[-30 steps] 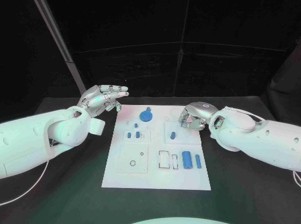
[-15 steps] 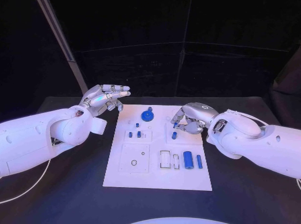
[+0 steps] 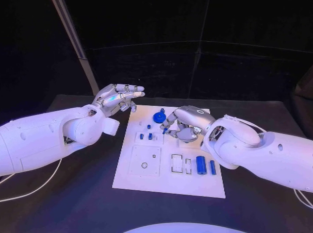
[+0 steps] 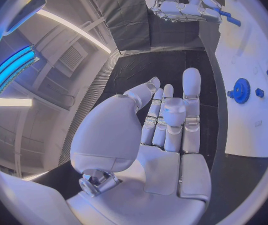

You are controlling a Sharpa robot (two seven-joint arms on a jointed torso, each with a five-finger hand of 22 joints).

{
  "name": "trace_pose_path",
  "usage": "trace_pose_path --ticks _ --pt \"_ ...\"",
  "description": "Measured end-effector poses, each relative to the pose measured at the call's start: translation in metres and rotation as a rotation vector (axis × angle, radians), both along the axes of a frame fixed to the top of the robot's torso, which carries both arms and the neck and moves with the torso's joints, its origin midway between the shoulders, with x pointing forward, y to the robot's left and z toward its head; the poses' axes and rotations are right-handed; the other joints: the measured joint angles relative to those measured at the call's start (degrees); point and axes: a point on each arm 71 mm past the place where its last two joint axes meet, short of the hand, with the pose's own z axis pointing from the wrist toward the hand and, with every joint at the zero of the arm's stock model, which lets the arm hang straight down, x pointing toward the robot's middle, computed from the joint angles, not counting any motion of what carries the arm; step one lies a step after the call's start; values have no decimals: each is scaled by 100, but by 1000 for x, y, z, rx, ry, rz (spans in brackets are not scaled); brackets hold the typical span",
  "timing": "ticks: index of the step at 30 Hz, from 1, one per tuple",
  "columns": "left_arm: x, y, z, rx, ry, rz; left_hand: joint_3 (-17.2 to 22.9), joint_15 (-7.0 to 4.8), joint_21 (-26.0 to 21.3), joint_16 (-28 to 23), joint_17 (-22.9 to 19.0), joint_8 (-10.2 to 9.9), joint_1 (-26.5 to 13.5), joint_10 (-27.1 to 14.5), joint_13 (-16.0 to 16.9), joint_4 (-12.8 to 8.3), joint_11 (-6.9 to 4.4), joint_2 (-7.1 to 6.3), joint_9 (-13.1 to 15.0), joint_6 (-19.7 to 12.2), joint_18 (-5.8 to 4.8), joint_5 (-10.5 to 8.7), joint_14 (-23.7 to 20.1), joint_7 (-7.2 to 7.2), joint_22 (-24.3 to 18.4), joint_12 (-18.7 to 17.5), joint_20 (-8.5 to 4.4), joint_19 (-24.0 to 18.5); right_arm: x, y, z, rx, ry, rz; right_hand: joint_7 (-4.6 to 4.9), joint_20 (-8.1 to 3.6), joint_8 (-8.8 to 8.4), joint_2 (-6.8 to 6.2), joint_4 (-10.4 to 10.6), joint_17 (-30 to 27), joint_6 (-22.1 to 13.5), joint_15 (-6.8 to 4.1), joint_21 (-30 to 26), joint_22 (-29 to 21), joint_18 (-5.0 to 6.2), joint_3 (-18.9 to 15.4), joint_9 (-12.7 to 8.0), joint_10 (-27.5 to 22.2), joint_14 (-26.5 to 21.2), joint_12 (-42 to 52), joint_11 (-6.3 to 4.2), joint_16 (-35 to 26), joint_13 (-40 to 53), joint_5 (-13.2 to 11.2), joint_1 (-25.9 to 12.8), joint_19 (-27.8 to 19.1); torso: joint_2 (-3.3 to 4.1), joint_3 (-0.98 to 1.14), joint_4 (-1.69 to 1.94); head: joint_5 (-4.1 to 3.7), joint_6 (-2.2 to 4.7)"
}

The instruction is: Assemble the parts on the task board

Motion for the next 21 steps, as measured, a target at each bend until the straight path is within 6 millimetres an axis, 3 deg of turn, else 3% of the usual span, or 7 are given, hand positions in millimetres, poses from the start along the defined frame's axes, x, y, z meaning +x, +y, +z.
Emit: trace_pose_path --ticks 10,21 --pt "0 -4 0 -2 1 -8 0 0 0 0 -5 0 0 0 -5 0 0 0 0 0 0 0 0 0 0 0 0 0 1 25 -33 -31 74 31 -5 0 -1 -30 15 11 -6 0 23 12 0 16 0 0 0 0 0 29 2 0 -30 0 2 0 -10 147 -79" --pt "0 -8 0 -4 1 -14 0 0 0 0 -9 0 0 -13 -4 0 13 0 1 0 0 0 0 0 -2 0 13 -13 -2 41 -54 -91 120 63 -6 0 -1 -30 30 10 -7 0 23 17 0 31 -2 -1 0 -1 1 29 3 -1 -30 0 1 4 -14 236 -158"
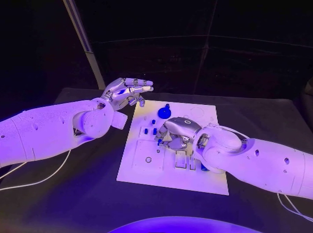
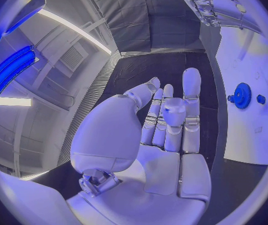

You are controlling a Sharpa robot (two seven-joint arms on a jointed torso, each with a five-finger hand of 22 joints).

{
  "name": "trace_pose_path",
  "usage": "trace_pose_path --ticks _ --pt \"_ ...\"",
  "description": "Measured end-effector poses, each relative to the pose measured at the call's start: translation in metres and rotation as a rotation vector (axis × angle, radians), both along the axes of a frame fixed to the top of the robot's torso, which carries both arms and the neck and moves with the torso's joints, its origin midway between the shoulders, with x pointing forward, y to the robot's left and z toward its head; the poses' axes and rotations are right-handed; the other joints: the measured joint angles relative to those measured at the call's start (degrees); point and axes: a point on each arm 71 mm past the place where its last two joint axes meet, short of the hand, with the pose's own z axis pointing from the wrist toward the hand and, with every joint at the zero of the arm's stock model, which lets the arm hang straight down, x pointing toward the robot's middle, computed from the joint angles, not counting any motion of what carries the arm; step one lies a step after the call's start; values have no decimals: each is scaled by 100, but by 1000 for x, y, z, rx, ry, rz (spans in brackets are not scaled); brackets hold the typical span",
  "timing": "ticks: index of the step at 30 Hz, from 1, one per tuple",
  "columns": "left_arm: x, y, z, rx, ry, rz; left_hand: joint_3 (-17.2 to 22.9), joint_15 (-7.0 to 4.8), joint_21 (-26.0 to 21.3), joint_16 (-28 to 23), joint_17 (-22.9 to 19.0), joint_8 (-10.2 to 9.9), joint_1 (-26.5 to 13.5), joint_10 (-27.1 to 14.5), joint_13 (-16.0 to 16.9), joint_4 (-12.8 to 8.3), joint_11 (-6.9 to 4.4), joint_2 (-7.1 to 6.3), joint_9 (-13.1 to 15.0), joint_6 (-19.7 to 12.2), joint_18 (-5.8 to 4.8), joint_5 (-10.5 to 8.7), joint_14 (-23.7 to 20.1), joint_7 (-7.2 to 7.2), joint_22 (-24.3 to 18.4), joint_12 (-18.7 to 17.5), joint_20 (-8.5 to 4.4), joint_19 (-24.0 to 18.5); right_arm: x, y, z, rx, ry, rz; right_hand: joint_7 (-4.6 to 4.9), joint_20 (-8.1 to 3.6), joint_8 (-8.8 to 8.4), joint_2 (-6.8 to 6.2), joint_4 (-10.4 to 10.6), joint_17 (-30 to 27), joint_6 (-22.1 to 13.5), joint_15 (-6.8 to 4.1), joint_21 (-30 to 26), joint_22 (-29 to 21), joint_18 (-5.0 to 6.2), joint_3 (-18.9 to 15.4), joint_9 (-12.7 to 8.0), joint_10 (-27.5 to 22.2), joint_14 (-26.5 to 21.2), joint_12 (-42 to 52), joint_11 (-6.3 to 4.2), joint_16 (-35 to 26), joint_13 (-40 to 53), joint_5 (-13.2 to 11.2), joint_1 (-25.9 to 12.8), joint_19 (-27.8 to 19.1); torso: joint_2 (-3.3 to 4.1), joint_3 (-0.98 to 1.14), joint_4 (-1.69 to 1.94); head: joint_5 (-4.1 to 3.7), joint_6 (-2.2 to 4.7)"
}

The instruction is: Assemble the parts on the task board

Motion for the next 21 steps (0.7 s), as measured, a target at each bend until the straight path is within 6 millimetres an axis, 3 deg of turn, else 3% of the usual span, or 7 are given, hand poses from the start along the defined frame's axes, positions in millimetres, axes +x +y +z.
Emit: trace_pose_path --ticks 10,21 --pt "0 -1 0 0 1 -2 0 0 0 0 -3 0 0 -9 0 0 9 0 0 0 0 0 0 0 -5 0 6 -6 -4 5 -9 -35 22 23 0 0 -11 0 0 -1 -1 0 0 0 1 0 -3 0 0 -20 0 0 -1 -4 0 0 -4 1 0 43 -50" --pt "0 -1 0 0 2 -3 0 0 0 0 -3 0 0 -9 1 0 9 0 0 -21 0 0 0 21 -4 0 6 -6 -6 6 -13 -61 34 33 0 0 -20 -8 -16 -1 -1 0 0 4 1 14 -5 -1 0 -21 0 0 -4 -12 -8 0 -7 -1 0 92 -61"
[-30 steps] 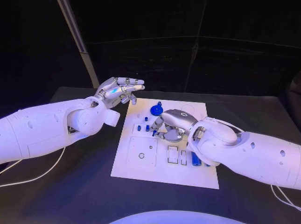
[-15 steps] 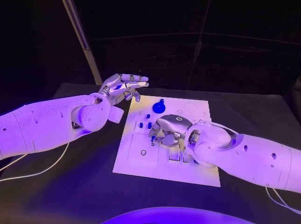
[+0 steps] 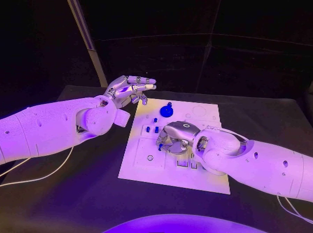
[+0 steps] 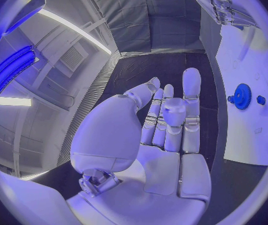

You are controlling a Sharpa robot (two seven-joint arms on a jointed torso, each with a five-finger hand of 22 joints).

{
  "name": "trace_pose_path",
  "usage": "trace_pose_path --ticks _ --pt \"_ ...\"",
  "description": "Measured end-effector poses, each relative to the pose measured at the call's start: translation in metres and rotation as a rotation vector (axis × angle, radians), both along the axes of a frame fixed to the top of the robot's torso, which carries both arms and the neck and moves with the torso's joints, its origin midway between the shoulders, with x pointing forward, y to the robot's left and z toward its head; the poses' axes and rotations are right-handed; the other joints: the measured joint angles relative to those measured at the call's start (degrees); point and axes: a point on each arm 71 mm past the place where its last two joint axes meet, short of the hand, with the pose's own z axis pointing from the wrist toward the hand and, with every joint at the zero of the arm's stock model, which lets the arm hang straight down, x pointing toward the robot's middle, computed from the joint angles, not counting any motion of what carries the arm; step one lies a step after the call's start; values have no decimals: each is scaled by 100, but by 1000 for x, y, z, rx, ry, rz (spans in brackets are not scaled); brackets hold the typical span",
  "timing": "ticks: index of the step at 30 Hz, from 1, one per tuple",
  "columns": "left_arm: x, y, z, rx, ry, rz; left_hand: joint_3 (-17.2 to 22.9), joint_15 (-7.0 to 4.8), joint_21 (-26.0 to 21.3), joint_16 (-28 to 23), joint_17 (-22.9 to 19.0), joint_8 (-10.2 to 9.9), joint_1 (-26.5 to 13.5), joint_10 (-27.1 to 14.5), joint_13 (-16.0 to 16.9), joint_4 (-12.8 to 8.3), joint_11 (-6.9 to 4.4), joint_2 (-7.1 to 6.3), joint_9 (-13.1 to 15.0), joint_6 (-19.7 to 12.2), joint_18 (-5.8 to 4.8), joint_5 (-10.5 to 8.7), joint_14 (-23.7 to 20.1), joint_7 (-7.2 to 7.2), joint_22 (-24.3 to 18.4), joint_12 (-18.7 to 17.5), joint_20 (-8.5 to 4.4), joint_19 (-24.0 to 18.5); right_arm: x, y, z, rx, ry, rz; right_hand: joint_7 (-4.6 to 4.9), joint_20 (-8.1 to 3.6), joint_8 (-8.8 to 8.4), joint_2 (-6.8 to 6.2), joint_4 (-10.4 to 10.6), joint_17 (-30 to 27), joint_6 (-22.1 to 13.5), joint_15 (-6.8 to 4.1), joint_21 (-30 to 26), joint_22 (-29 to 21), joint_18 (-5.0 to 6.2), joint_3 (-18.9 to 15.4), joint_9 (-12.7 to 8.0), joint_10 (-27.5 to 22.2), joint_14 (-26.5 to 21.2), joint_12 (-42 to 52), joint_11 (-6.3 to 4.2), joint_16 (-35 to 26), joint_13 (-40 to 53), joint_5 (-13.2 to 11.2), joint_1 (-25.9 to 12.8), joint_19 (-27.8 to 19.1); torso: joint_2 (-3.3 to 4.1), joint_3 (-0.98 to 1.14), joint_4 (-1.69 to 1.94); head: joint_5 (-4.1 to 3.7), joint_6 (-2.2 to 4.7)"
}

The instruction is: Assemble the parts on the task board

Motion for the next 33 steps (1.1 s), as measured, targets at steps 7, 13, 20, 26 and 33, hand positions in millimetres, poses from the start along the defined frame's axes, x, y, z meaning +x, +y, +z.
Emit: trace_pose_path --ticks 7,13,20,26,33 --pt "0 0 0 0 1 -1 0 0 0 0 0 0 0 0 0 0 0 0 0 0 0 0 0 0 0 0 0 0 0 1 -1 -10 -2 2 0 0 -7 0 0 2 0 0 0 0 0 0 1 0 0 0 0 0 4 -2 0 0 1 0 -1 6 -5" --pt "0 0 0 0 2 -2 0 0 0 0 -5 0 0 0 0 0 0 0 -3 0 0 0 0 0 0 0 0 0 0 3 -2 -17 -5 3 0 0 -7 0 -1 1 0 0 0 -1 0 -1 3 0 0 -1 0 0 5 3 0 0 1 0 -2 -1 -6" --pt "0 1 0 0 4 -3 0 0 0 0 -5 0 0 0 0 0 0 0 -4 0 0 0 0 0 1 0 0 0 -1 5 -3 -28 -16 8 0 0 -9 0 11 1 0 0 0 -1 0 11 2 0 0 -13 0 0 4 19 0 0 5 0 -4 -1 -8" --pt "0 1 0 1 4 -3 0 0 0 0 -5 0 0 0 0 0 0 0 -4 0 0 0 0 0 1 0 0 0 -6 7 -6 -51 -26 26 8 0 -14 0 16 1 8 0 0 -2 0 16 1 -11 0 -28 11 23 -1 19 0 0 5 0 -4 -1 -19" --pt "0 1 0 1 6 -4 0 0 0 0 -4 0 0 0 1 0 0 0 -4 0 0 0 0 0 1 0 0 0 -9 7 -7 -64 -42 37 78 41 14 -187 60 -125 -67 0 -4 -96 0 -6 2 -64 0 7 64 -33 21 43 -141 -45 2 0 -4 -11 -27"
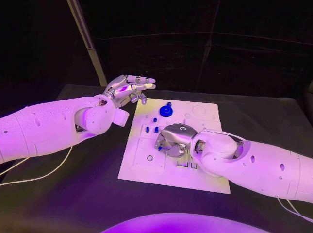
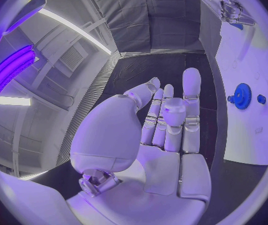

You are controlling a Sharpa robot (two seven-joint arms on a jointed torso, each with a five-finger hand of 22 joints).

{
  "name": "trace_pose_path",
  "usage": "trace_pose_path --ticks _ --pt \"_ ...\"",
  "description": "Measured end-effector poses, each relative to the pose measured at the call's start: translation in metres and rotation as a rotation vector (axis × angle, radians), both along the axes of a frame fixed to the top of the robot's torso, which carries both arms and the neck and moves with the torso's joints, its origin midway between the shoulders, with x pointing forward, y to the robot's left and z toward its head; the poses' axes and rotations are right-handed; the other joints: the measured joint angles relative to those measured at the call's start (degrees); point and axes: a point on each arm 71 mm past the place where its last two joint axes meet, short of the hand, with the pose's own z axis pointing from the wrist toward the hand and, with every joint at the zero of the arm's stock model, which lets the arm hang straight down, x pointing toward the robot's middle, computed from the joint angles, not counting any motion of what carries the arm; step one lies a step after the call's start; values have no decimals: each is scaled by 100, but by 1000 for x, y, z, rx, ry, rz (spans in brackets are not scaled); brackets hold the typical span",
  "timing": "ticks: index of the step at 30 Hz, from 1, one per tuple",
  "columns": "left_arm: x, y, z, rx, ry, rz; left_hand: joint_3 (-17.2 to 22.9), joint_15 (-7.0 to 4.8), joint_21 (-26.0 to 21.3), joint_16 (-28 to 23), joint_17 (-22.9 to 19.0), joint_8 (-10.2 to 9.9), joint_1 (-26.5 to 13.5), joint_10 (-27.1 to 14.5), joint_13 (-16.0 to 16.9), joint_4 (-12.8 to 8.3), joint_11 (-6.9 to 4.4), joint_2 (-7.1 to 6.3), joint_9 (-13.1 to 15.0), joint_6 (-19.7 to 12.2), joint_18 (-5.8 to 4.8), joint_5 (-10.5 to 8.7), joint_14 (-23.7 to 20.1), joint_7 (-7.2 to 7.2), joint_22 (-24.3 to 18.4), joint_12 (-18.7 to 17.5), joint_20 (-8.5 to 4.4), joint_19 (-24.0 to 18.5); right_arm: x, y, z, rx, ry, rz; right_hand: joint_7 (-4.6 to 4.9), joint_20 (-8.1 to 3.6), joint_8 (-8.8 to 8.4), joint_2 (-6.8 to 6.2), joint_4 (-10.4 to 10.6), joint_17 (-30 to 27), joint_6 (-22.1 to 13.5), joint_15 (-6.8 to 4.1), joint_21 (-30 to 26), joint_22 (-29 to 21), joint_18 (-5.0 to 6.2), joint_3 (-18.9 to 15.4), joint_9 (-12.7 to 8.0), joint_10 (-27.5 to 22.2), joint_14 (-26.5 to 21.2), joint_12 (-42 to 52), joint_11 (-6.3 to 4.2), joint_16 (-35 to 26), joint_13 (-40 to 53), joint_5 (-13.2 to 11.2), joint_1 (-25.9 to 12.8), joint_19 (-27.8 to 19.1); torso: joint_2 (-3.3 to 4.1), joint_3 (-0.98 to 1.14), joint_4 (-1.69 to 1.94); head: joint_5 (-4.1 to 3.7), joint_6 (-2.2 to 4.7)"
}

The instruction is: Assemble the parts on the task board

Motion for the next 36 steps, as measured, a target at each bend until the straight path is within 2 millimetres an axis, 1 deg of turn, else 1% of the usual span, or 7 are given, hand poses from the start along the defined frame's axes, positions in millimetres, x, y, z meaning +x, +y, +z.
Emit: trace_pose_path --ticks 8,10,11,20,23,29,36 --pt "0 1 0 1 2 0 0 0 0 0 0 -22 0 0 0 0 0 0 0 0 0 0 0 0 -6 0 0 0 0 -3 -2 6 -16 -8 87 88 2 -327 166 -543 -416 138 -417 -685 0 -154 -17 -545 -138 -68 118 -464 -15 11 -244 -444 -4 -1 0 -11 9" --pt "0 1 0 1 3 0 0 0 0 0 -2 -22 0 0 0 0 0 0 1 0 0 0 0 0 -6 0 0 0 -1 -3 -2 12 -19 -11 119 113 2 -370 199 -864 -589 176 -632 -1030 140 -243 -20 -806 -248 -69 170 -750 -31 11 -249 -651 -4 -1 0 -15 20" --pt "0 1 0 1 3 -1 0 0 0 0 -9 -22 0 0 0 0 0 0 1 0 0 0 0 0 -6 0 0 0 -1 -3 -3 16 -21 -13 131 125 2 -396 209 -1001 -647 179 -720 -1168 139 -285 -20 -891 -299 -70 187 -871 -36 11 -224 -727 -4 -1 0 -16 23" --pt "0 1 -1 3 8 -3 -16 0 -22 0 -20 -22 0 0 -5 -16 0 0 1 0 0 0 0 0 -19 0 0 0 0 -12 -1 59 -41 -40 147 152 2 -414 283 -1323 -730 184 -926 -1447 138 -434 -9 -1001 -370 68 220 -1144 -1 11 -188 -849 -4 -1 0 -38 57" --pt "0 2 -1 3 9 -3 -16 0 -22 0 -20 -22 0 0 -5 -16 0 0 1 0 0 0 0 0 -19 0 0 0 -4 -19 3 86 -45 -48 134 132 2 -388 313 -1281 -716 172 -906 -1372 138 -465 0 -953 -358 165 172 -1073 -1 11 -163 -802 -4 1 0 -53 75" --pt "0 3 -1 4 11 -3 -16 20 -22 0 -20 -22 0 -21 -5 -16 21 0 1 0 0 0 -20 0 -18 0 0 0 -10 -47 16 130 -37 -87 94 132 28 -383 346 -1228 -637 153 -840 -1251 137 -497 5 -885 -295 249 149 -995 -1 11 -157 -701 -12 1 -1 -109 115" --pt "0 3 -1 5 13 -3 -16 20 -22 0 -20 -22 0 -21 -4 -16 21 0 1 0 0 0 -20 0 -18 0 0 0 6 -86 47 140 -59 -183 48 92 28 -463 432 -1285 -642 154 -818 -1244 137 -682 2 -922 -255 286 115 -998 -10 42 -176 -661 -23 -6 -15 -200 197"
